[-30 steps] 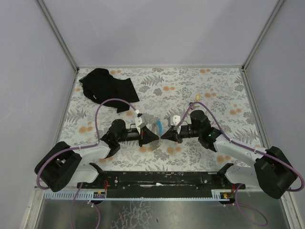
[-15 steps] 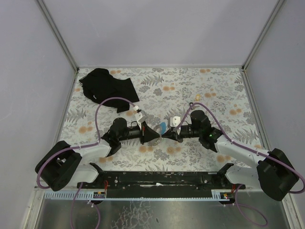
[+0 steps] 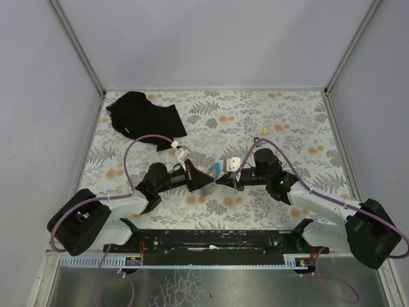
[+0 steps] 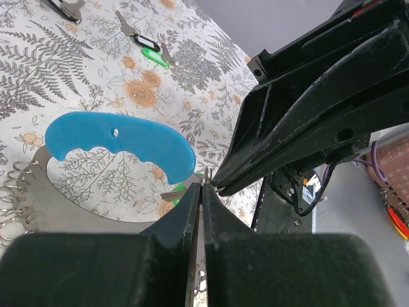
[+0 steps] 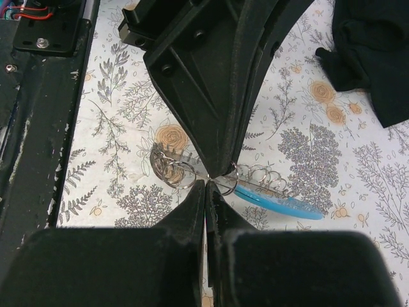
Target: Put the keys on the keyring
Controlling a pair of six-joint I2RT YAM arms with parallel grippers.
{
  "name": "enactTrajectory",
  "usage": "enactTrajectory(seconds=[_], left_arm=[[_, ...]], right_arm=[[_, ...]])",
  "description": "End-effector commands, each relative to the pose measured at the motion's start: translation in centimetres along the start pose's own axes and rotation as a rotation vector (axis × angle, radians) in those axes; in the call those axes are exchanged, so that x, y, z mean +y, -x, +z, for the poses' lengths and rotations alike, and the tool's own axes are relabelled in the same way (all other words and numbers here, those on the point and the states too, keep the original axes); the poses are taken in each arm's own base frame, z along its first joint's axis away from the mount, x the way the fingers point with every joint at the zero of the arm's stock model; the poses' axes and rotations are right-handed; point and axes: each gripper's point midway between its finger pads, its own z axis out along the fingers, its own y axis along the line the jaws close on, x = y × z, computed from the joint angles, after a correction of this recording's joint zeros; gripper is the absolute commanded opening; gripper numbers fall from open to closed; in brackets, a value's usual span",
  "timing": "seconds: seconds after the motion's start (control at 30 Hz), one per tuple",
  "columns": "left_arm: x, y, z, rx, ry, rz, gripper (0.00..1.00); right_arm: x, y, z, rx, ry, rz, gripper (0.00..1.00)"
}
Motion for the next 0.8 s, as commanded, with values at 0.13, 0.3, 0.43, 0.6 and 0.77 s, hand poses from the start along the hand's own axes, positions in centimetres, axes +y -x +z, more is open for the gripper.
enactTrajectory(seconds=[0.13, 0.3, 0.43, 0.6, 0.77], left_arm=[[-0.7, 4.2, -0.6, -0.251, -0.010, 0.004, 0.00], [-1.0, 4.1, -0.7, -0.264, -0.035, -0.012, 0.00], [-1.1, 4.2, -1.0, -0.284, -0.039, -0.020, 0.00], [-0.9, 4.3, -1.2, -0.294, -0.025, -0.017, 0.00], [-0.6, 4.0, -1.5, -0.298, -0.008, -0.008, 0.04]], right_arm=[[0.6, 1.6, 0.5, -0.045, 0.033, 0.023, 0.00], [0.3, 1.4, 1.2, -0.031, 0.048, 0.087, 0.00], [0.2, 1.3, 1.4, -0.005, 0.065, 0.089, 0.00], [-0.6, 1.4, 1.0, 0.026, 0.027, 0.058, 0.00], [-1.5, 1.9, 0.3, 0.044, -0.016, -0.009, 0.00]])
